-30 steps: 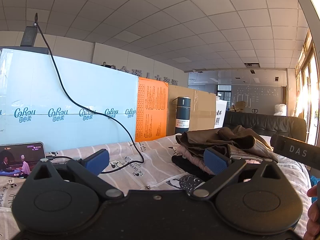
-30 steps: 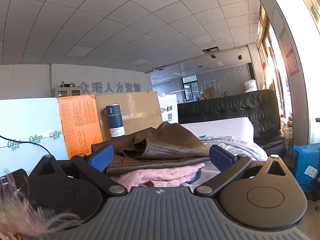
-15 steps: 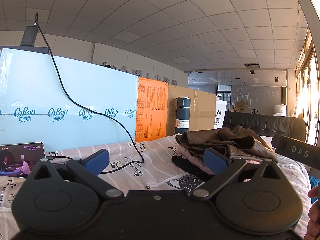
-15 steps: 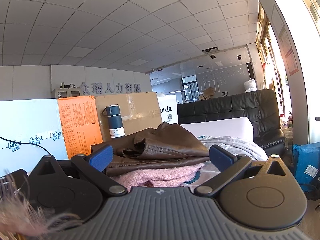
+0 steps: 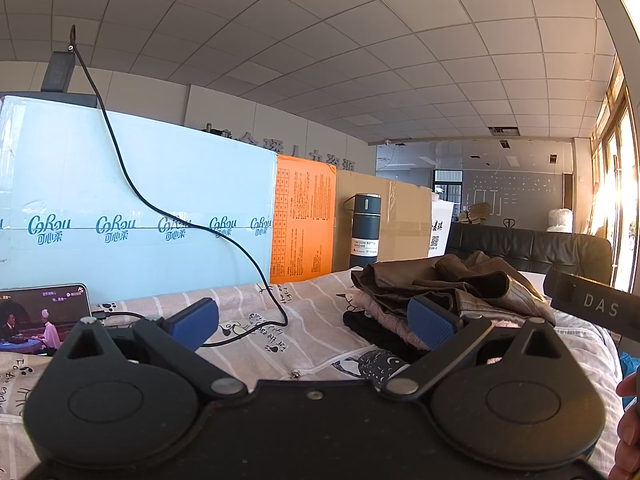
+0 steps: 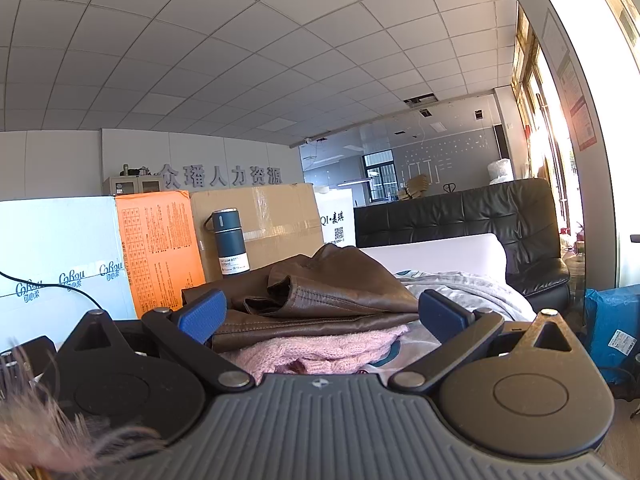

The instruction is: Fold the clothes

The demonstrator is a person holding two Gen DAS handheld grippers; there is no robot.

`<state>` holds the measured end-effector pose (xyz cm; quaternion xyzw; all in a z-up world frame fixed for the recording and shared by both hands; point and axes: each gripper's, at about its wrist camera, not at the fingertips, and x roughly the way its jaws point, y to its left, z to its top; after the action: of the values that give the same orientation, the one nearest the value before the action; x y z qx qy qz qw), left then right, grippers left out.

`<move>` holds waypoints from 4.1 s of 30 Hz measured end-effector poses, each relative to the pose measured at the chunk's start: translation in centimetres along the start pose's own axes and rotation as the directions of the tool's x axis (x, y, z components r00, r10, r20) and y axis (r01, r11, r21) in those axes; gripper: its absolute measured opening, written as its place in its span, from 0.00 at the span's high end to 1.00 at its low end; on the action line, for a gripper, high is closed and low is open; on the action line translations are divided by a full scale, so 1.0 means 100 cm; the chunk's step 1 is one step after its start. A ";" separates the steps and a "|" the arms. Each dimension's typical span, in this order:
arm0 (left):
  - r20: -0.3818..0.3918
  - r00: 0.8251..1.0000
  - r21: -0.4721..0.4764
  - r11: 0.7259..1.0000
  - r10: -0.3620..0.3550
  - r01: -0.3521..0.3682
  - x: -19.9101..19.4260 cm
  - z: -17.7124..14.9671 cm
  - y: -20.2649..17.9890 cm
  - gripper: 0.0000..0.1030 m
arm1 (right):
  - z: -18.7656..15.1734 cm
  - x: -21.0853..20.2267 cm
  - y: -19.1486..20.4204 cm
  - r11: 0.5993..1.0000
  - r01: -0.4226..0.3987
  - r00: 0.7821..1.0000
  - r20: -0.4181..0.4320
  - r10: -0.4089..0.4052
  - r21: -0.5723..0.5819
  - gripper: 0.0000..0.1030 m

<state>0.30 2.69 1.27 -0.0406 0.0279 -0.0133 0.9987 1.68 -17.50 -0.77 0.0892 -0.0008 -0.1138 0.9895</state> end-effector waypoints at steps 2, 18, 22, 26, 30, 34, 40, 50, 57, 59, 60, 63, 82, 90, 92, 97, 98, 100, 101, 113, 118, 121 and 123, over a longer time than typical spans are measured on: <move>0.000 1.000 0.000 1.000 0.000 0.000 0.000 0.000 0.000 0.00 | 0.000 -0.001 0.000 1.000 0.001 1.000 0.002 -0.001 0.000 0.00; 0.004 1.000 0.001 1.000 0.000 0.000 0.000 0.000 0.000 0.00 | 0.000 -0.002 0.001 1.000 0.004 1.000 -0.004 -0.004 -0.004 0.00; 0.003 1.000 0.002 1.000 0.000 0.000 0.000 0.000 -0.001 0.00 | 0.000 -0.002 0.000 1.000 0.006 1.000 -0.008 -0.006 -0.004 0.00; 0.002 1.000 0.003 1.000 0.001 -0.001 0.000 0.000 -0.001 0.00 | 0.000 -0.002 0.000 1.000 0.007 1.000 -0.013 -0.007 -0.006 0.00; 0.001 1.000 0.001 1.000 0.003 -0.003 0.000 0.000 0.000 0.00 | 0.000 -0.002 0.000 1.000 0.011 1.000 -0.019 -0.011 -0.011 0.00; 0.003 1.000 0.003 1.000 0.004 -0.004 -0.001 0.001 0.000 0.00 | 0.000 -0.002 0.000 1.000 0.014 1.000 -0.026 -0.014 -0.016 0.00; 0.003 1.000 0.001 1.000 0.020 -0.020 0.000 0.001 0.000 0.00 | 0.000 -0.002 -0.001 1.000 0.018 0.999 -0.036 -0.019 -0.024 0.00; 0.001 0.998 -0.001 0.998 0.057 -0.057 0.001 0.001 0.001 0.00 | 0.000 -0.002 0.000 0.999 0.019 0.998 -0.052 -0.021 -0.038 0.00; 0.004 0.998 0.005 0.998 0.059 -0.059 0.001 0.000 0.002 0.00 | -0.001 -0.001 0.000 0.999 0.020 0.998 -0.057 -0.022 -0.039 0.00; 0.003 0.998 0.005 0.998 0.057 -0.057 0.001 0.000 0.002 0.00 | -0.001 -0.001 -0.001 0.999 0.020 0.998 -0.059 -0.022 -0.040 0.00; 0.003 0.998 0.006 0.998 0.057 -0.057 0.001 0.000 0.002 0.00 | -0.001 -0.001 -0.001 0.999 0.020 0.998 -0.061 -0.023 -0.041 0.00; 0.002 0.999 0.009 0.999 0.051 -0.051 0.001 0.000 0.001 0.00 | -0.001 -0.001 0.000 0.999 0.020 0.998 -0.063 -0.023 -0.042 0.00; 0.000 0.999 0.016 0.999 0.047 -0.047 0.001 0.000 0.000 0.00 | -0.001 0.000 0.000 0.999 0.015 0.997 -0.069 -0.019 -0.049 0.00; 0.002 0.999 0.016 0.999 0.044 -0.044 0.001 0.000 0.001 0.00 | -0.001 0.001 0.002 0.998 0.005 0.997 -0.073 -0.009 -0.055 0.00; 0.002 0.999 0.017 0.999 0.043 -0.043 0.001 0.000 0.001 0.00 | -0.001 0.000 0.002 0.998 0.004 0.997 -0.072 -0.008 -0.055 0.00; 0.002 0.999 0.017 0.999 0.043 -0.043 0.001 0.000 0.001 0.00 | -0.001 0.000 0.002 0.999 0.004 0.997 -0.073 -0.008 -0.053 0.00; 0.002 0.999 0.017 0.999 0.043 -0.043 0.001 0.000 0.000 0.00 | -0.002 0.000 0.002 0.999 0.004 0.997 -0.073 -0.008 -0.053 0.00; 0.001 0.999 0.016 0.999 0.042 -0.042 0.001 0.000 0.001 0.00 | -0.002 0.001 0.002 0.999 0.004 0.997 -0.074 -0.008 -0.053 0.00; 0.001 0.999 0.016 0.999 0.042 -0.042 0.001 0.000 0.001 0.00 | -0.002 0.001 0.002 0.999 0.004 0.997 -0.074 -0.008 -0.053 0.00; 0.002 0.999 0.018 0.999 0.039 -0.039 0.001 -0.001 0.000 0.00 | -0.002 0.001 0.003 0.999 0.004 0.997 -0.076 -0.008 -0.053 0.00; 0.002 0.999 0.018 0.999 0.040 -0.040 0.000 0.000 0.000 0.00 | -0.002 0.001 0.002 0.999 0.004 0.997 -0.076 -0.008 -0.054 0.00; 0.002 0.999 0.017 0.999 0.040 -0.040 0.000 0.000 0.000 0.00 | -0.002 0.000 0.002 0.999 0.005 0.997 -0.075 -0.009 -0.053 0.00; 0.002 0.999 0.018 0.999 0.039 -0.039 0.000 0.000 0.000 0.00 | -0.002 0.000 0.002 0.999 0.005 0.997 -0.076 -0.009 -0.053 0.00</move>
<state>0.29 2.68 1.23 -0.0313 0.0278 0.0061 0.9991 1.72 -17.28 -0.91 0.0671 0.0401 -0.1137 0.9904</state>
